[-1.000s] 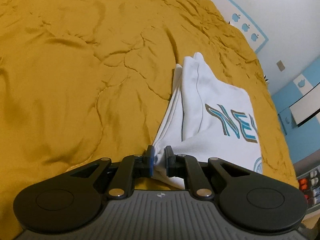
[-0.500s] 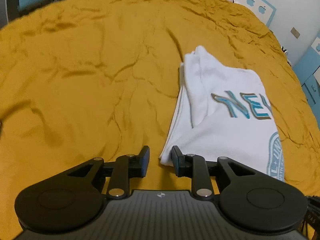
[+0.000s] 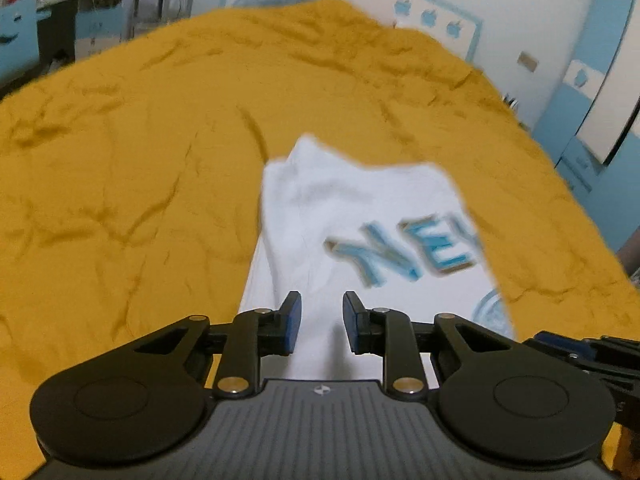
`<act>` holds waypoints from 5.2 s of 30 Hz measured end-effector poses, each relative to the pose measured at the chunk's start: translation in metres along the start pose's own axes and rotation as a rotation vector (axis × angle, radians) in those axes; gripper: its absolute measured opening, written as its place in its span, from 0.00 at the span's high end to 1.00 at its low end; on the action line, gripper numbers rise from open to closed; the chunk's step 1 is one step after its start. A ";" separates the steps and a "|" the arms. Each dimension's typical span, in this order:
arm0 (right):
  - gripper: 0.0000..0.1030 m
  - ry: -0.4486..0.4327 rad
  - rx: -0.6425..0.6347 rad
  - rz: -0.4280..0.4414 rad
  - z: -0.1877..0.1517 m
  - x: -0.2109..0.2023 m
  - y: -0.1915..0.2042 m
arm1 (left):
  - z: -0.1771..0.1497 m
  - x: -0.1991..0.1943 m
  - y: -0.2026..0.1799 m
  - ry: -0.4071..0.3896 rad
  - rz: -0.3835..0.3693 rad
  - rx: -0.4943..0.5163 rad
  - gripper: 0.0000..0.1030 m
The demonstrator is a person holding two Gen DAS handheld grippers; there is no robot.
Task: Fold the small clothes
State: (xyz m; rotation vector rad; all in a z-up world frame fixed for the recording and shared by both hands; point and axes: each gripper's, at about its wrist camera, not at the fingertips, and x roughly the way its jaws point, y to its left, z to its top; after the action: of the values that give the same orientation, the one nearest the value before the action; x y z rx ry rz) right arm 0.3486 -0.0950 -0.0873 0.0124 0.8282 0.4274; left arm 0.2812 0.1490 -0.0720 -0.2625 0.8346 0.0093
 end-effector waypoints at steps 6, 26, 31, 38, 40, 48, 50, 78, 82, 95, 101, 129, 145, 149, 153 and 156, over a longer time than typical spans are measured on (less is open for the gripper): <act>0.78 0.116 0.045 0.005 -0.023 0.043 -0.015 | -0.020 0.037 0.024 0.069 -0.007 -0.030 0.63; 0.35 0.115 0.360 0.148 0.013 0.049 -0.063 | 0.033 0.037 0.100 0.004 -0.246 -0.325 0.17; 0.34 0.133 0.519 0.190 0.017 0.081 -0.090 | 0.035 0.084 0.128 0.066 -0.389 -0.501 0.15; 0.34 0.122 0.688 0.277 0.024 0.122 -0.119 | 0.060 0.134 0.129 0.117 -0.437 -0.517 0.14; 0.34 0.113 0.719 0.314 0.029 0.134 -0.124 | 0.068 0.148 0.129 0.133 -0.456 -0.531 0.14; 0.52 0.094 0.812 0.390 0.048 0.180 -0.141 | 0.086 0.188 0.116 0.156 -0.478 -0.584 0.37; 0.58 0.083 0.845 0.396 0.050 0.191 -0.145 | 0.088 0.194 0.112 0.156 -0.473 -0.587 0.45; 0.90 -0.270 0.457 0.397 0.090 -0.020 -0.060 | 0.038 -0.087 0.000 -0.465 -0.305 -0.190 0.79; 0.90 -0.342 0.386 0.404 0.073 -0.083 -0.051 | 0.025 -0.125 -0.017 -0.512 -0.345 -0.202 0.79; 0.90 -0.379 0.253 0.323 0.004 -0.254 -0.057 | -0.019 -0.180 -0.056 -0.368 -0.486 -0.186 0.79; 0.90 -0.337 0.289 0.275 -0.025 -0.253 -0.074 | -0.023 -0.144 -0.054 -0.274 -0.479 -0.174 0.79; 0.87 0.059 0.530 0.117 -0.038 0.006 -0.171 | -0.025 0.053 0.007 0.153 -0.385 -0.202 0.66; 0.79 -0.009 0.296 -0.061 -0.035 -0.083 -0.156 | -0.012 -0.043 -0.018 -0.003 -0.120 -0.040 0.62; 0.72 -0.009 0.178 -0.074 -0.044 -0.112 -0.130 | -0.025 -0.073 -0.053 -0.023 -0.173 0.070 0.62; 0.65 -0.030 0.046 -0.084 -0.061 -0.139 -0.096 | -0.048 -0.101 -0.085 -0.050 -0.234 0.198 0.62; 0.65 -0.044 -0.006 -0.062 -0.077 -0.153 -0.074 | -0.070 -0.118 -0.100 -0.077 -0.254 0.264 0.64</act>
State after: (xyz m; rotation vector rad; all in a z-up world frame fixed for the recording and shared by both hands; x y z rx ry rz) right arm 0.2295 -0.2318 -0.0435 -0.0091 0.7823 0.3704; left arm 0.1619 0.0470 -0.0073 -0.1172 0.7126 -0.3247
